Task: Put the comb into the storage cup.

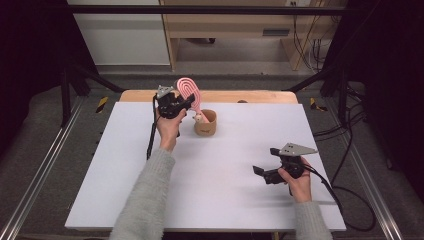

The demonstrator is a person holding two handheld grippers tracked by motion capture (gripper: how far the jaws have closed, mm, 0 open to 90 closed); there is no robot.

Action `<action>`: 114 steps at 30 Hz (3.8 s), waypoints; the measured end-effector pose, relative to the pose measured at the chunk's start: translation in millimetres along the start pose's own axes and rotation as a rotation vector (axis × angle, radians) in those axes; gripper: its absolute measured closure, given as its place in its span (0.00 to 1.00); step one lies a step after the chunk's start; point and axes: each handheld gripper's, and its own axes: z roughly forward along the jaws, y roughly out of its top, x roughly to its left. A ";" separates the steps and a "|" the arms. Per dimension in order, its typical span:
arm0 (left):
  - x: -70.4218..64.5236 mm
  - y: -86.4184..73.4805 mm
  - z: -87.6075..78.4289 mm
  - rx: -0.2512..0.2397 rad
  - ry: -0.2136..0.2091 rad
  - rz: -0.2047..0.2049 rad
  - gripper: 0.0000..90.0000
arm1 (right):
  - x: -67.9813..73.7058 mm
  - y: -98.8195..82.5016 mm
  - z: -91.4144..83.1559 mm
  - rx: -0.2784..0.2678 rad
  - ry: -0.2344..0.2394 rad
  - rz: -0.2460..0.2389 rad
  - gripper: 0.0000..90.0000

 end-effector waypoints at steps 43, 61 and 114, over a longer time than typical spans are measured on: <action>16.7 2.9 -45.1 0.050 -0.064 0.082 0.20 | 0.2 0.0 1.2 -0.001 0.003 0.007 0.00; 9.8 3.2 -82.7 0.094 -0.108 0.168 0.02 | 0.1 0.2 1.2 -0.002 -0.001 0.008 0.00; 38.9 -85.7 -177.9 0.211 -0.160 0.275 0.01 | -0.1 -0.2 1.3 -0.002 -0.006 0.012 0.00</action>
